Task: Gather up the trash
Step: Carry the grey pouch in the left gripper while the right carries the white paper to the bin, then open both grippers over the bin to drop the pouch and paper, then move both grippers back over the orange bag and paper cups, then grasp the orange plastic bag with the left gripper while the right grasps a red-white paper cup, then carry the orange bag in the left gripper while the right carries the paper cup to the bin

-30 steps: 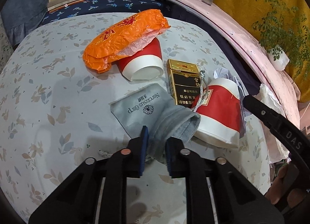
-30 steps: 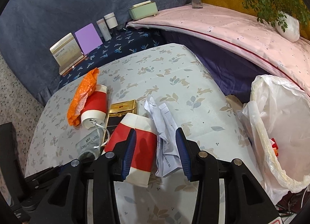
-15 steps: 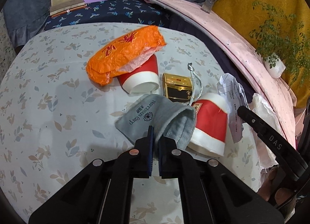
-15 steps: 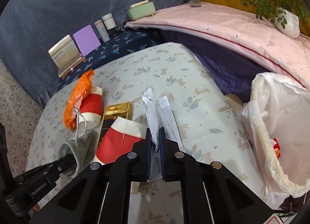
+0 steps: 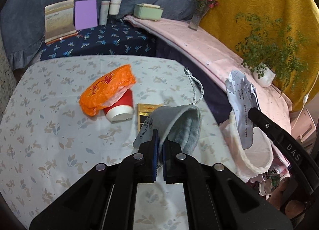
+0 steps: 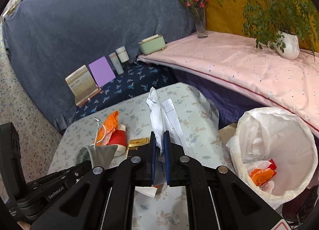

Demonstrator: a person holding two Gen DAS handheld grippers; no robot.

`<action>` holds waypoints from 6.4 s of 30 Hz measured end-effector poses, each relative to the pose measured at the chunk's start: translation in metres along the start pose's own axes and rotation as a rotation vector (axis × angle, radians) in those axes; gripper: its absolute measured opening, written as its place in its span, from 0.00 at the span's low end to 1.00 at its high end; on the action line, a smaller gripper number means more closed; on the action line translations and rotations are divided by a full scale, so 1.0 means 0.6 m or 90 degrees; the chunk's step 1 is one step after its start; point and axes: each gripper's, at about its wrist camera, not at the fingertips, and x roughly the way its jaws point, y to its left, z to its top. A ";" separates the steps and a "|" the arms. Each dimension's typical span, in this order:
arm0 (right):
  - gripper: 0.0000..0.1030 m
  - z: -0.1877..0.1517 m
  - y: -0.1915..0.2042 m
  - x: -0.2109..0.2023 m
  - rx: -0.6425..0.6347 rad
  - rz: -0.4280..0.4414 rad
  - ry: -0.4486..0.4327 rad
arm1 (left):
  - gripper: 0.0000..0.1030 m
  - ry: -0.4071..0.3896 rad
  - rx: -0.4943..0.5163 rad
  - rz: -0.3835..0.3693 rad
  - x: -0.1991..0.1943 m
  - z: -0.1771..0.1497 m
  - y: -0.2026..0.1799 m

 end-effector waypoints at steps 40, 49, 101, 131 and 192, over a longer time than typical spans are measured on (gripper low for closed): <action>0.07 -0.026 -0.296 -0.171 0.156 -0.136 -0.080 | 0.03 0.042 0.221 -0.138 0.059 -0.039 -0.397; 0.07 -0.040 -0.345 -0.149 0.181 -0.155 -0.057 | 0.04 0.075 0.233 -0.156 0.115 -0.049 -0.431; 0.47 -0.033 -0.089 -0.068 0.052 -0.057 -0.009 | 0.67 -0.016 0.048 0.040 0.025 -0.009 -0.077; 0.57 -0.110 0.030 0.159 0.027 0.016 0.181 | 0.85 -0.003 0.019 0.145 0.098 0.056 0.164; 0.27 -0.047 -0.072 -0.007 0.100 0.036 0.035 | 0.14 0.000 0.082 -0.013 0.027 0.007 -0.072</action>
